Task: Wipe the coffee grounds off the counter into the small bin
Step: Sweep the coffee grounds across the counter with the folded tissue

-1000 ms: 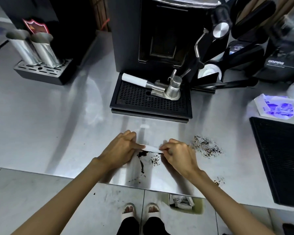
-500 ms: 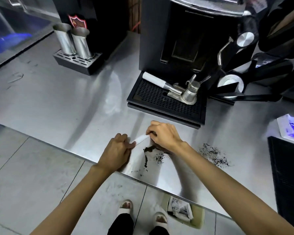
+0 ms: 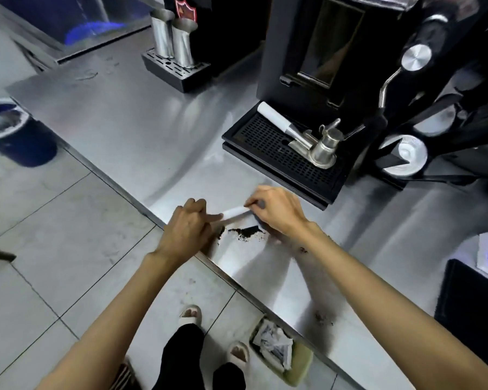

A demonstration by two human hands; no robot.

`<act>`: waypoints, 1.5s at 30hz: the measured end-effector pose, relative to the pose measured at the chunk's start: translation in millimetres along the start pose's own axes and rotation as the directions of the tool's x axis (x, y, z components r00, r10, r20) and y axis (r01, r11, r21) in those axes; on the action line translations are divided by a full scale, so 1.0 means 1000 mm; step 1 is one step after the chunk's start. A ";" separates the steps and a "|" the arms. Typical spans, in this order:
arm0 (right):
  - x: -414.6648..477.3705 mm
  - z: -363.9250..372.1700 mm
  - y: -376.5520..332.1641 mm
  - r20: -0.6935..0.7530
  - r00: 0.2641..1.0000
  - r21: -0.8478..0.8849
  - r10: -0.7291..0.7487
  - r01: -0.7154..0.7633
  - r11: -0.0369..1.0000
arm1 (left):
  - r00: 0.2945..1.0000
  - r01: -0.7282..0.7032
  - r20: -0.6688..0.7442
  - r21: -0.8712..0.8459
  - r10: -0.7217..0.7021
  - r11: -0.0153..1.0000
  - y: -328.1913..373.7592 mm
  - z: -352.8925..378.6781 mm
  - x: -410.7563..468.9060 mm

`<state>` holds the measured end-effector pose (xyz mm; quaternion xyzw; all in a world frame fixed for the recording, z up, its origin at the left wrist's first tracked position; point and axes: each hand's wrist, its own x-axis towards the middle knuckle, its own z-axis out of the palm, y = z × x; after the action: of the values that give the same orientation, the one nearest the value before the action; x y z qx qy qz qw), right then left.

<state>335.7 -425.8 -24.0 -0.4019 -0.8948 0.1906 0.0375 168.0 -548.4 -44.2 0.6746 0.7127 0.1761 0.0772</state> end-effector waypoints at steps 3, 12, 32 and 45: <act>0.027 0.005 -0.025 0.015 0.995 0.003 -0.101 0.101 0.995 | 0.983 0.176 -0.065 0.027 -0.174 0.984 -0.020 -0.005 -0.010; 0.048 0.033 -0.042 0.100 0.967 -0.003 -0.236 0.238 0.971 | 0.980 0.188 -0.108 0.197 -0.170 0.962 -0.010 0.009 -0.045; 0.026 0.005 0.009 0.070 0.972 -0.034 -0.223 0.226 0.973 | 0.948 0.259 -0.205 0.047 -0.244 0.965 0.059 0.029 -0.033; -0.009 0.009 0.037 0.079 0.981 -0.087 -0.177 0.184 0.979 | 0.990 0.138 0.007 0.122 -0.140 0.983 0.095 0.056 -0.035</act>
<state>366.3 -413.1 -45.4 -0.3132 -0.9364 0.1583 0.0042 279.0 -572.3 -67.1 0.6279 0.7669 0.1212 0.0538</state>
